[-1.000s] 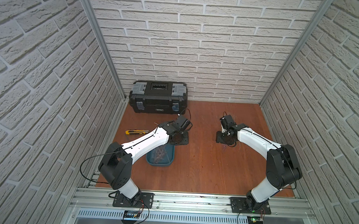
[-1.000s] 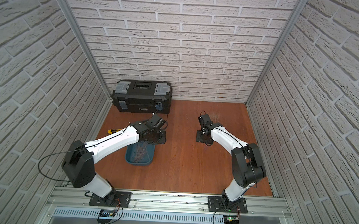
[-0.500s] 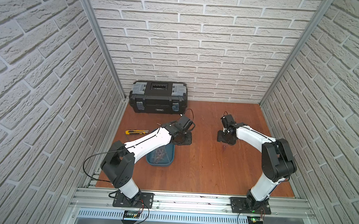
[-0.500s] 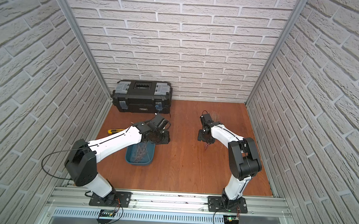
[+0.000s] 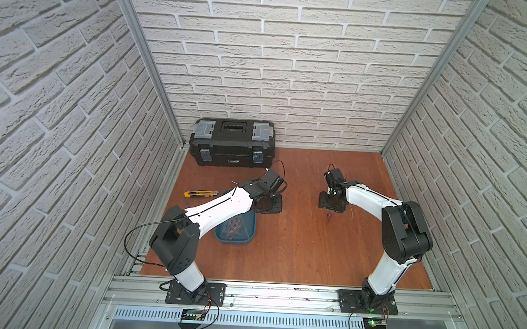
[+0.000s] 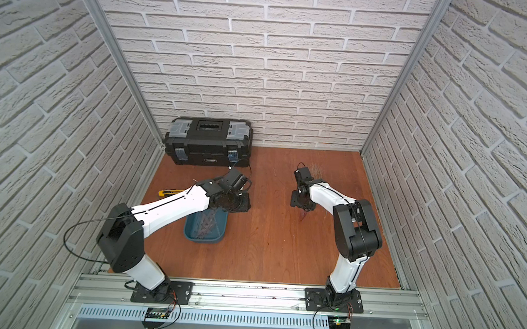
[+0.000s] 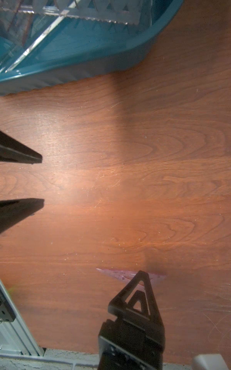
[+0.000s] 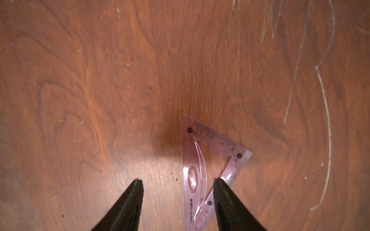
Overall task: Put the scattered rulers into the storage box
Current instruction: Pick up the ruler from the center of the board.
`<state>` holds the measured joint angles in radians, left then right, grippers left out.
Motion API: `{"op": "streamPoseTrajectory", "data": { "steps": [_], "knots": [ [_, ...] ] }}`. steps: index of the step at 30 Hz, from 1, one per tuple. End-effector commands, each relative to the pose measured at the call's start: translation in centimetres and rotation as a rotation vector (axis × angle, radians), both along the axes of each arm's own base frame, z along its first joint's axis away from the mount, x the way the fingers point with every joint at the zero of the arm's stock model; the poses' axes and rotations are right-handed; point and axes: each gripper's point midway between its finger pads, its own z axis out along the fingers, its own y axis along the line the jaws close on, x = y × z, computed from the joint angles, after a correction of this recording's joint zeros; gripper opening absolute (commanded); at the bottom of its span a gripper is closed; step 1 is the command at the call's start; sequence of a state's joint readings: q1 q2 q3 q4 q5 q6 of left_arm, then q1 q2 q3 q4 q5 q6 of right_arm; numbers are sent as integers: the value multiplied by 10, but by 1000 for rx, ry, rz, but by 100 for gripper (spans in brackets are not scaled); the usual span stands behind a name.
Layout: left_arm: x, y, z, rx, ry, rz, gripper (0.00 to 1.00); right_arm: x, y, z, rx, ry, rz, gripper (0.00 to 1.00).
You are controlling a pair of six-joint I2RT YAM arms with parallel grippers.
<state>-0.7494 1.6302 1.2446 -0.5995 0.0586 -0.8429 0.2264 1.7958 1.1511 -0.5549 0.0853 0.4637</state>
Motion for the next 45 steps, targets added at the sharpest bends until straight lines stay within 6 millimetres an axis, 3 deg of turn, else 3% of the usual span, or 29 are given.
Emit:
{"op": "streamPoseTrajectory", "data": {
  "steps": [1,11,20,35,45],
  "knots": [
    [3,-10,3,-23,-9,-8,35,0,-1,-11,2,11,-2,60],
    [2,-10,2,-19,-7,-10,35,-2,-2,-23,2,31,-7,61],
    [4,-10,3,-19,-12,-7,35,-19,14,-32,78,47,-18,60],
    [0,0,8,-4,-29,5,34,-43,89,-34,200,64,47,60],
    [-1,24,13,8,-39,55,34,-53,149,-28,258,66,134,60]
  ]
}}
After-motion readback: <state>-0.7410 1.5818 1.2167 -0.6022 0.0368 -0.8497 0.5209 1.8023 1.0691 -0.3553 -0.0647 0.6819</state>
